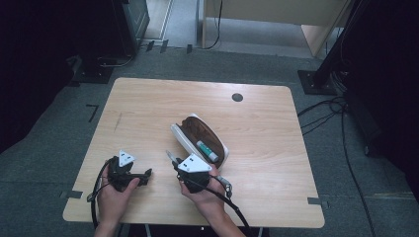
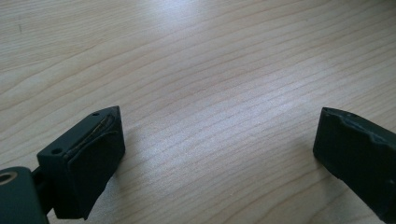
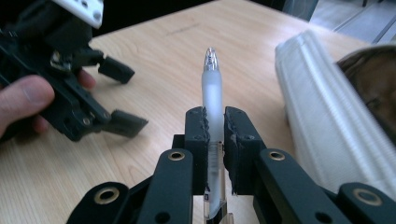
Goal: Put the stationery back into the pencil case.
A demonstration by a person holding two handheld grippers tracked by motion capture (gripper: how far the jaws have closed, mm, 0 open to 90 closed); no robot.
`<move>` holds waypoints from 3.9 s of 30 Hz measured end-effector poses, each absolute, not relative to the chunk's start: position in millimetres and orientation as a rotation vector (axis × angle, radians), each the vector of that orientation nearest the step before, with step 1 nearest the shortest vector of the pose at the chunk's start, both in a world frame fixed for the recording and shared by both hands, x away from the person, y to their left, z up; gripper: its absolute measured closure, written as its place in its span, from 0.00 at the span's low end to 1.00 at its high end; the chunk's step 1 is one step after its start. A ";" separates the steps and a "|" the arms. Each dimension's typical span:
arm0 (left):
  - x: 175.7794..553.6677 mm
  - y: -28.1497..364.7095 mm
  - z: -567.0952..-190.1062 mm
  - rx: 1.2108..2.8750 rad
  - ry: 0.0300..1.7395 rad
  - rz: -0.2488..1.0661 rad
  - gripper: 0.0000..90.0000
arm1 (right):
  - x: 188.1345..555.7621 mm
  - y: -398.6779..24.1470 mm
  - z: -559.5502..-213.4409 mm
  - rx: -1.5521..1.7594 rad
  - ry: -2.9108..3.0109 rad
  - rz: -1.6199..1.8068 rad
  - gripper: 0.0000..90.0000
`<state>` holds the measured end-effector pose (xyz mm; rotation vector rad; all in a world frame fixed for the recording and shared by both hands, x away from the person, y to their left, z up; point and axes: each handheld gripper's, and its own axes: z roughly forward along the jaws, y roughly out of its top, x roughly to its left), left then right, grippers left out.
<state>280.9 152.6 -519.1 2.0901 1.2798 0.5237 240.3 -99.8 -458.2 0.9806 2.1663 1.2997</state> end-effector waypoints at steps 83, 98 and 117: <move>280.9 152.6 -519.1 2.090 1.280 0.524 0.03 | 293.8 -173.0 -450.3 1.036 2.046 1.261 0.89; 280.9 152.6 -519.1 2.091 1.280 0.523 0.02 | 293.5 -175.3 -463.2 1.061 2.105 1.191 0.87; 280.9 152.4 -519.2 2.086 1.281 0.524 0.02 | 285.9 -186.0 -449.7 1.070 2.046 1.262 0.91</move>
